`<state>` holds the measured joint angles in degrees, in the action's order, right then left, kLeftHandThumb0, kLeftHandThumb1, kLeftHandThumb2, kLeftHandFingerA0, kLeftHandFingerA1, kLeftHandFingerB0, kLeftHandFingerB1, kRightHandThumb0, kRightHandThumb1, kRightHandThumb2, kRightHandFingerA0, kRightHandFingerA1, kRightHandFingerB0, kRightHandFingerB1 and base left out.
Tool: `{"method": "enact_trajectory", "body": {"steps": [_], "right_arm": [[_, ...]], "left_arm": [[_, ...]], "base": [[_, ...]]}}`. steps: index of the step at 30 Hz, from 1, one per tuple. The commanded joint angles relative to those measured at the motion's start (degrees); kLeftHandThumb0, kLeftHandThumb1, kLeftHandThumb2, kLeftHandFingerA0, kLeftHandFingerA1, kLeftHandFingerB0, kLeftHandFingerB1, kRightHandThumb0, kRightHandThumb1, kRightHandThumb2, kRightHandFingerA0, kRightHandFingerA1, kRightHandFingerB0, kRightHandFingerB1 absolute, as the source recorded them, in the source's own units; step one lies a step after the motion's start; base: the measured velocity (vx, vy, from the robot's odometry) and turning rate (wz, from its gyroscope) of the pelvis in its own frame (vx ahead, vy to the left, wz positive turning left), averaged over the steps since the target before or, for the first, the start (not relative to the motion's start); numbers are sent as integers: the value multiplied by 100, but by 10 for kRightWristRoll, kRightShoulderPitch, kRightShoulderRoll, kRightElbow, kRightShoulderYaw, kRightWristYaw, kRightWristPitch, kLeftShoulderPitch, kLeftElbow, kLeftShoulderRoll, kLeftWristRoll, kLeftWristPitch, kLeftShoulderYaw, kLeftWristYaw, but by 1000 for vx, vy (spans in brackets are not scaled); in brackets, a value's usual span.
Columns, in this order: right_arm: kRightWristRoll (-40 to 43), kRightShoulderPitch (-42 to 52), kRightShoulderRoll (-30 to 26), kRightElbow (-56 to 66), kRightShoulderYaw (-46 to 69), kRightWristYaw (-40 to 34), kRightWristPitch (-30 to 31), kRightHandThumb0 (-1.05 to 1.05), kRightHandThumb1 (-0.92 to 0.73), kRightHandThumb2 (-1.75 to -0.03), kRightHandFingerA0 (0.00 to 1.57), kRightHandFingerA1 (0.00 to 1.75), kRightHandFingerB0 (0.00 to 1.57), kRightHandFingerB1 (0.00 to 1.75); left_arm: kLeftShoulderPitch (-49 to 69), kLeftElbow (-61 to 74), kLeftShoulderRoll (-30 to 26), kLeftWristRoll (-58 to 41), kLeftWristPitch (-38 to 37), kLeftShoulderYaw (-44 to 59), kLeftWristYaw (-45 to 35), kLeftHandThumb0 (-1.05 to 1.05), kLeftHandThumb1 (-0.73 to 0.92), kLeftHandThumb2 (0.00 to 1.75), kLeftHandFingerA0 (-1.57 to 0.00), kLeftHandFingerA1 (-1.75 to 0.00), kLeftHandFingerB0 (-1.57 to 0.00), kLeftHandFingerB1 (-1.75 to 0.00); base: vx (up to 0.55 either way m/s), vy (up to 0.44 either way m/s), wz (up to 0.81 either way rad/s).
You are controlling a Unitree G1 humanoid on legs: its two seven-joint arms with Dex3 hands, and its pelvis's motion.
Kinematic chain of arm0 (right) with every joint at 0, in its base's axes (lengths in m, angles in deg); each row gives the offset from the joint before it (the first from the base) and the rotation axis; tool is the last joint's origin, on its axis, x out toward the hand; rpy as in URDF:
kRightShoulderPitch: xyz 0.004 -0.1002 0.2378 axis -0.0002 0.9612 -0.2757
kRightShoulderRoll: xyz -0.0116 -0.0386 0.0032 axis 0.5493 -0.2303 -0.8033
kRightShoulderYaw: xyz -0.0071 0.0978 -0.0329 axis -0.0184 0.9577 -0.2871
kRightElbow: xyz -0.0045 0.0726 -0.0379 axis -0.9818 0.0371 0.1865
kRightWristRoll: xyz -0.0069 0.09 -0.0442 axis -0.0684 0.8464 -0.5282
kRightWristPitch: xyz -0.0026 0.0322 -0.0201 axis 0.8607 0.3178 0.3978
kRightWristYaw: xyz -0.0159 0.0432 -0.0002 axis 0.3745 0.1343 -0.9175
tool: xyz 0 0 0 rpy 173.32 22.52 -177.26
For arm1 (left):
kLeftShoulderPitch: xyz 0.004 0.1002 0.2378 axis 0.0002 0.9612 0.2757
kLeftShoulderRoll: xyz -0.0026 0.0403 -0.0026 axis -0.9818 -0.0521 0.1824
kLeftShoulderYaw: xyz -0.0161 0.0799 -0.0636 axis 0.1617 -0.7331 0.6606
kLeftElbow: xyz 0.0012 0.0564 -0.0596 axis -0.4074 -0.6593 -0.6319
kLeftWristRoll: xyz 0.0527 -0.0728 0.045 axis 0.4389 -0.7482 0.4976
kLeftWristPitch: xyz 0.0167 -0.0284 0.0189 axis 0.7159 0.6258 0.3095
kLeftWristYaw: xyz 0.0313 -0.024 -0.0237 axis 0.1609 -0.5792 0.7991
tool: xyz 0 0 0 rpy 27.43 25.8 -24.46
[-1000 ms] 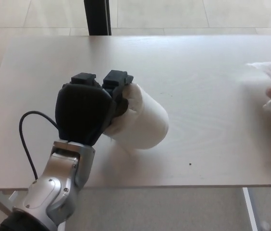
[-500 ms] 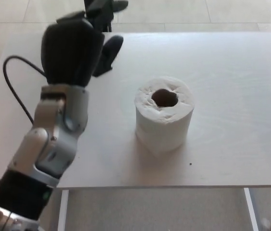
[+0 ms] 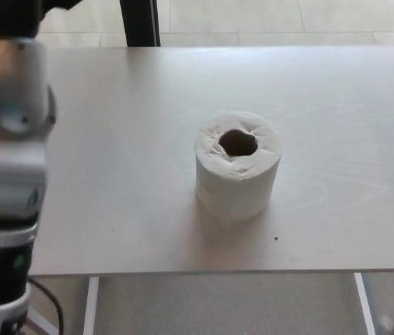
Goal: A toilet paper roll is kept in the middle of the desk infront of the robot. The robot places its left hand on the top of the toilet paper roll to hold it still and uses its right hand to tear off a piece of toilet paper from it and hands the paper to a person
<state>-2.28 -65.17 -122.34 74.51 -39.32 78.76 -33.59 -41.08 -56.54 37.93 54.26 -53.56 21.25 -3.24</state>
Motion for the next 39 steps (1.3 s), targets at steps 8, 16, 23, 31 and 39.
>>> {"method": "enact_trajectory", "body": {"steps": [8,16,23,31,39], "right_arm": [[275,276,30,-315,515,-83,-68,-78,-65,-75,0,8,3,50],[380,212,39,-413,602,-67,-23,-71,-68,-71,0,26,10,58],[476,84,55,-446,690,-75,103,-55,-60,-85,8,63,8,61],[496,97,88,-561,687,-18,79,-40,-67,-68,21,77,11,68],[446,139,80,-615,628,55,57,-56,-56,-86,21,70,11,59]], "left_arm": [[571,-309,-64,-336,-59,562,-168,-41,58,87,-56,-77,-32,-50],[516,-530,-129,-359,-53,607,-99,-33,64,60,-66,-134,-68,-89],[445,-426,-87,-381,38,598,-94,-39,73,61,-50,-69,-52,-70],[513,-459,-48,-247,35,443,-133,-43,76,62,-41,-57,-47,-54],[514,-585,-92,-247,5,415,-194,-47,76,62,-53,-59,-51,-51]], "base": [[0,0,0],[0,0,0],[0,0,0],[0,0,0],[0,0,0]]}}
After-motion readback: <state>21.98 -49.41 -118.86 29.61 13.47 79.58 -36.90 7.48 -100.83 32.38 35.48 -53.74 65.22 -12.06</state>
